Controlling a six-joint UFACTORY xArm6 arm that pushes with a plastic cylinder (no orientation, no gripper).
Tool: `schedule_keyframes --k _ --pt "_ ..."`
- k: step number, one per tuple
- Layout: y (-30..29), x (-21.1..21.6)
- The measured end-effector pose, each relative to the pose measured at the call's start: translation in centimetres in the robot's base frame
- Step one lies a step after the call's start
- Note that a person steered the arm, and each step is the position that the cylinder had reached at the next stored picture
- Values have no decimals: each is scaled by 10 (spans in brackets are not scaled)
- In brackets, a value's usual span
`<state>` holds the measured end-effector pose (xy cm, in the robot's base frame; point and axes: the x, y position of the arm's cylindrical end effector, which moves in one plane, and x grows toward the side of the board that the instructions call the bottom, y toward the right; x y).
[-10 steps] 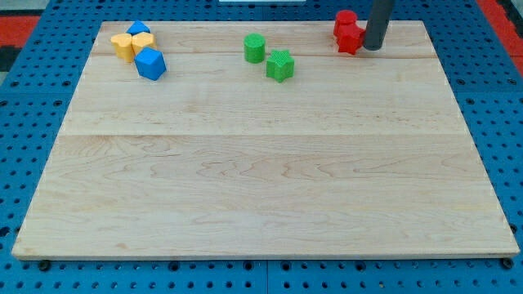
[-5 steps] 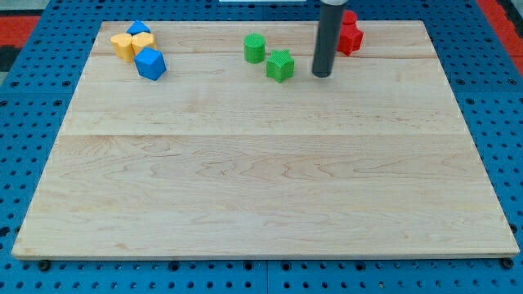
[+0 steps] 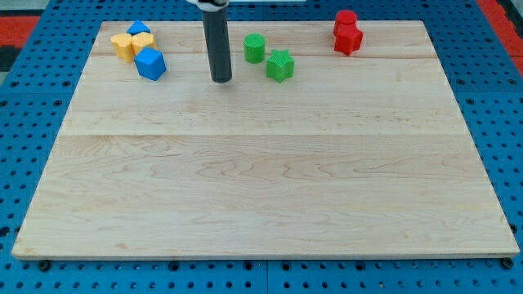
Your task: Push the green star and green circle towards center of the board
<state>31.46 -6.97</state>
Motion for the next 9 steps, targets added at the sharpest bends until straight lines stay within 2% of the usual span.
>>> schedule_keyframes --k 2,3,5,9 --pt "-7 -64" --pt "17 -72" --pt "108 -64" --pt "131 -34"
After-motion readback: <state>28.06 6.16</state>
